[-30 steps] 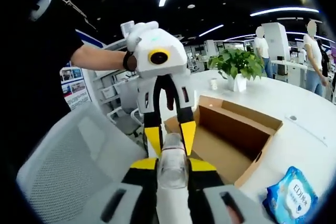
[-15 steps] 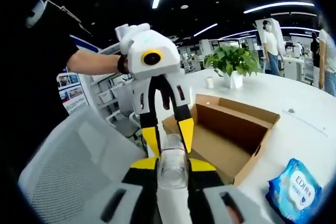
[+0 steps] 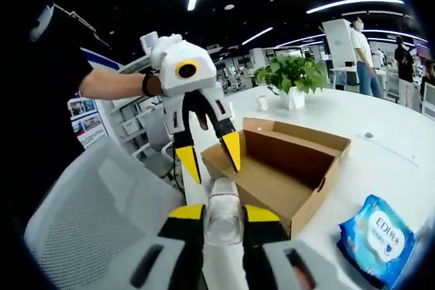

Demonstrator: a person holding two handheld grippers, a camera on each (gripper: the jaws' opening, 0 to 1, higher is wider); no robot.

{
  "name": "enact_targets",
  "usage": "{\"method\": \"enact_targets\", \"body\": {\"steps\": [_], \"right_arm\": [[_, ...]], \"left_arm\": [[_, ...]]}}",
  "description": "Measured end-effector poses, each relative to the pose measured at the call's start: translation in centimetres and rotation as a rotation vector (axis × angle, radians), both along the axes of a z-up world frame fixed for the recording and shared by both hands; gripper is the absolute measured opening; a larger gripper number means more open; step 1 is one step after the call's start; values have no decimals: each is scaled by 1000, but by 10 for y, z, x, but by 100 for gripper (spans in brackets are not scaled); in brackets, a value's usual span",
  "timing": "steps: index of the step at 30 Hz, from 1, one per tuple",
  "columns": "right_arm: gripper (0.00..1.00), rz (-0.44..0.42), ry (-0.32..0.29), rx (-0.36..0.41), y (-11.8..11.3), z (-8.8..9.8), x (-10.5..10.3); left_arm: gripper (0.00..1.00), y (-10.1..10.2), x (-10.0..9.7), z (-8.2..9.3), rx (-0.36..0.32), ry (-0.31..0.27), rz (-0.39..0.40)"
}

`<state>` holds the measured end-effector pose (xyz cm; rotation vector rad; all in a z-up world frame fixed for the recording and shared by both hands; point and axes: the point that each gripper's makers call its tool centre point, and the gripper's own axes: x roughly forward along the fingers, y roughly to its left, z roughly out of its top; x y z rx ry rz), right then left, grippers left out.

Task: Operate the shoe box by opening the lid, removing the specified soft item, and placing it in the target area until the item is outside and the box remains undamaged.

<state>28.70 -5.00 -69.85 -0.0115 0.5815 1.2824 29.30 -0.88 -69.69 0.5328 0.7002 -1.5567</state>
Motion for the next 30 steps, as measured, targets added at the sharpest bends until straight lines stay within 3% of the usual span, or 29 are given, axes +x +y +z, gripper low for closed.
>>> {"method": "enact_targets", "body": {"steps": [17, 30], "right_arm": [[16, -27, 11, -42, -26, -5, 3], [16, -42, 23, -56, -47, -9, 1]], "left_arm": [[36, 21, 31, 1, -102, 8, 298], [46, 54, 55, -9, -146, -5, 603]]}}
